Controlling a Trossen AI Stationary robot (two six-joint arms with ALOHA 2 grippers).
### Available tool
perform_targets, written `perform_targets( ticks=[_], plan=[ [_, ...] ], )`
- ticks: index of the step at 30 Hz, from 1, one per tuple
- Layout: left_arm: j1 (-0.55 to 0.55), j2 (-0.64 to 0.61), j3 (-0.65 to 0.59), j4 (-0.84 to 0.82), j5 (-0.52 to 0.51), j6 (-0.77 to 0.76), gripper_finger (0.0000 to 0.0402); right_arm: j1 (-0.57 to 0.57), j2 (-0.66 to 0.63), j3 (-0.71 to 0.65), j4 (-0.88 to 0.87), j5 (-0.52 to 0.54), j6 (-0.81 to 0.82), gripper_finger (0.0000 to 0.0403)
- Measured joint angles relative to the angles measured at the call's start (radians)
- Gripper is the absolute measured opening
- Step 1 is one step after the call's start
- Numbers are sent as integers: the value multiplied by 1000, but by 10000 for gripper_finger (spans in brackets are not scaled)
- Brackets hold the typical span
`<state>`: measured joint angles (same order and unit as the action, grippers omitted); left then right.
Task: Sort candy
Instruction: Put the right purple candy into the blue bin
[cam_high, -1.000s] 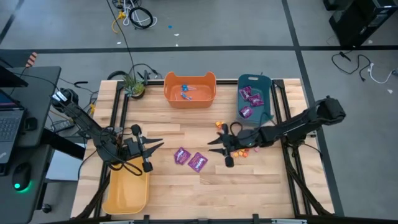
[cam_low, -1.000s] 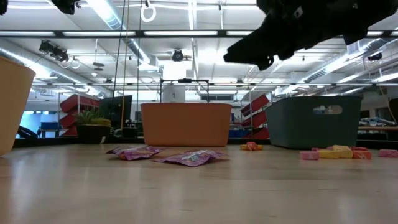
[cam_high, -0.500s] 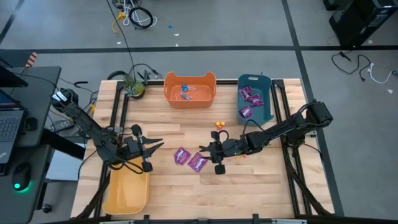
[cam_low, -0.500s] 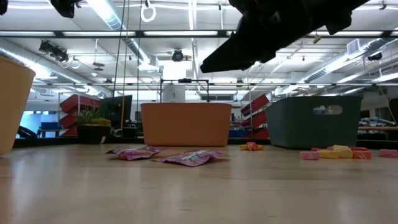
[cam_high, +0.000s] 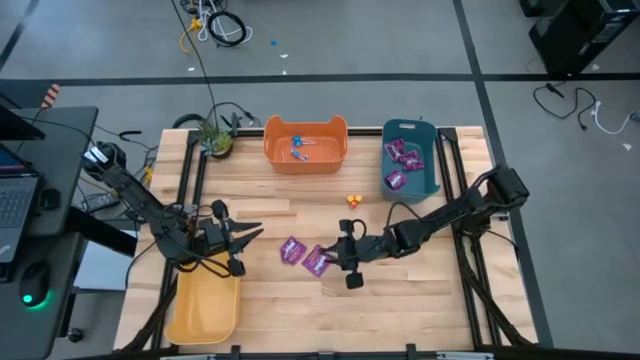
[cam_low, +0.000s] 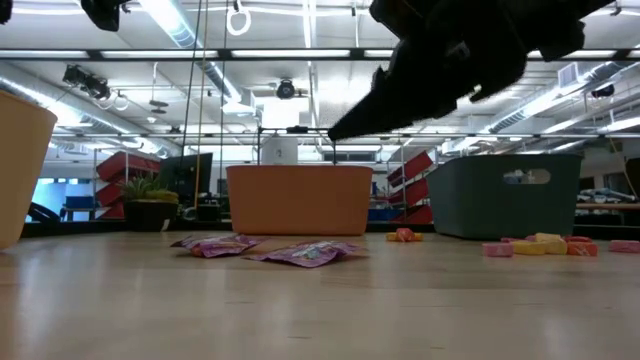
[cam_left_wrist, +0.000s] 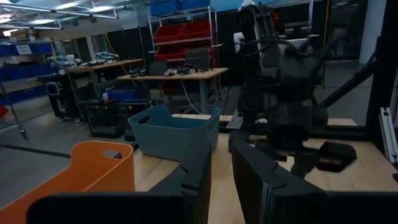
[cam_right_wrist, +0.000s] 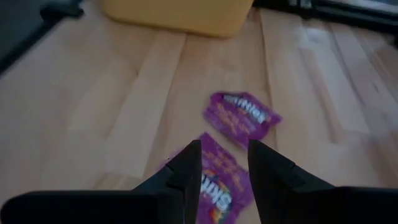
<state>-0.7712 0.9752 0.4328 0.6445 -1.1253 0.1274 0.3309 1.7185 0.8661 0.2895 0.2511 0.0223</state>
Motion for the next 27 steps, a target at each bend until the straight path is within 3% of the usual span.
perform_targets(
  ticks=[6, 27],
  plan=[
    [0, 0, 0, 0, 0, -1, 67, 24, 50, 0, 2, 84, 1, 134],
    [0, 0, 0, -13, 0, -1, 67, 26, 192, 0, 91, 95, 37, 233]
  ],
)
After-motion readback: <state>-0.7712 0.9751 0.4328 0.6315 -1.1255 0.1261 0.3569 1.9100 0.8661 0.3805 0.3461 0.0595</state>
